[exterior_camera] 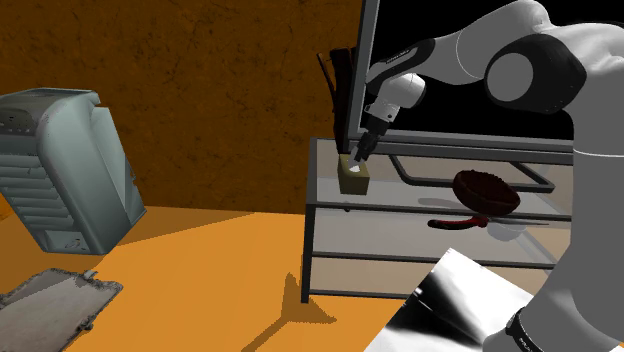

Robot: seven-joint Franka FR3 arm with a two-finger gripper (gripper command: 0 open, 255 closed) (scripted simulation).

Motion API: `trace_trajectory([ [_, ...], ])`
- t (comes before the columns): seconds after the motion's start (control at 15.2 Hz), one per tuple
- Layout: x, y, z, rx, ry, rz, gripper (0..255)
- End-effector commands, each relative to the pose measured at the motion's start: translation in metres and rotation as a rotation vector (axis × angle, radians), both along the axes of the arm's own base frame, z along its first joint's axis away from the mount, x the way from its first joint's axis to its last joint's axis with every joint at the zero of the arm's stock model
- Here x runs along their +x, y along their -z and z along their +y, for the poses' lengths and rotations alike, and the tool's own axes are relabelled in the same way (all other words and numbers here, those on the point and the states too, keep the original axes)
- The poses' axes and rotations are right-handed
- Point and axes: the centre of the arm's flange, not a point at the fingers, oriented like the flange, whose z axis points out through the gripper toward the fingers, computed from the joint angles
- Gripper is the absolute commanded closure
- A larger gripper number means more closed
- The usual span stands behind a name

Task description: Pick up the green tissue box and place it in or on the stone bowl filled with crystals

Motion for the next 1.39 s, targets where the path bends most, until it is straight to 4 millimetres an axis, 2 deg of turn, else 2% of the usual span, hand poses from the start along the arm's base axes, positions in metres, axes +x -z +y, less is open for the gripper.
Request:
trace_trajectory([
  [0.0, 0.000, 0.000, 0.000, 0.000, 0.000, 0.000, 0],
  [0.2, 0.000, 0.000, 0.000, 0.000, 0.000, 0.000, 0],
  [0.26, 0.000, 0.000, 0.000, 0.000, 0.000, 0.000, 255],
  [0.86, 0.000, 0.000, 0.000, 0.000, 0.000, 0.000, 255],
  [1.32, 0.000, -0.037, 0.000, 0.000, 0.000, 0.000, 255],
])
